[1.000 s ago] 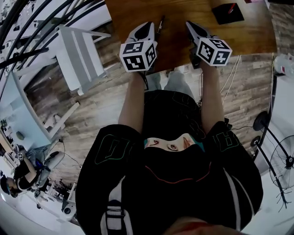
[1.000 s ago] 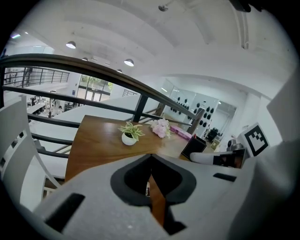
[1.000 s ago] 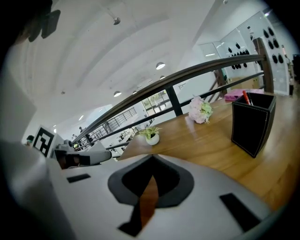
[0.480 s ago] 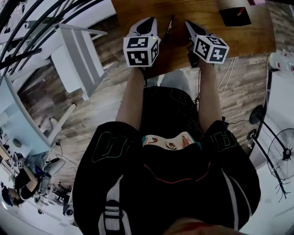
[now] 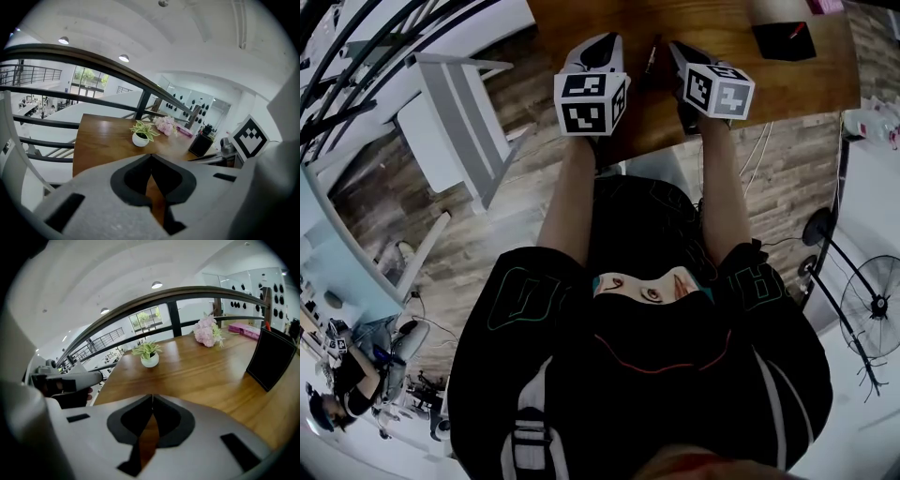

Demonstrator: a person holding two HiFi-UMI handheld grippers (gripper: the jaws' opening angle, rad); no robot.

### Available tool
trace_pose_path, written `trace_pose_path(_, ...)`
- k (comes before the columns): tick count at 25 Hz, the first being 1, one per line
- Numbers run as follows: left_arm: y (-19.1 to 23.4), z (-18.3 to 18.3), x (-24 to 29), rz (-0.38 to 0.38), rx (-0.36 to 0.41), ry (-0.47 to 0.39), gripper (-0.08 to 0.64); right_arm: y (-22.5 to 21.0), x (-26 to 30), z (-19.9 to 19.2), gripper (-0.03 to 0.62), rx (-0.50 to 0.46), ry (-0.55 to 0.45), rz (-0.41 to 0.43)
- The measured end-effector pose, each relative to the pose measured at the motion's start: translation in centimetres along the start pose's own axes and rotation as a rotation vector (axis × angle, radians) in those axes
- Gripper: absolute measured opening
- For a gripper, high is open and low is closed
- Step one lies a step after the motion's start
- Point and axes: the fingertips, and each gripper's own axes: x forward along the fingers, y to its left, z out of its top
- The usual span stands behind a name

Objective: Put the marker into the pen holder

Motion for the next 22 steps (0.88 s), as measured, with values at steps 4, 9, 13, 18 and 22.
trace_pose_path(4,0.7,0.3,0.2,0.004,-0.023,0.006,0.009,0.1,0.9,0.0,0.031,0.013,0.033,-0.006)
trace_pose_path(9,1.6,0.3,0.5,0.008,-0.048,0.006,0.009,0.3,2.2,-0.6,0.063,0.031,0.091,-0.016)
trace_pose_path(13,1.6,0.7,0.9,0.003,-0.067,0.001,0.009,-0.3,2.7,-1.2,0.083,0.057,0.142,-0.046)
trace_pose_path(18,1.9,0.8,1.3,-0.002,-0.081,-0.002,0.009,-0.3,3.4,-1.8,0.092,0.03,0.193,-0.071)
trace_pose_path(22,1.8,0.9,1.5,-0.006,-0.091,-0.003,0.009,-0.2,3.7,-1.9,0.084,0.021,0.216,-0.086)
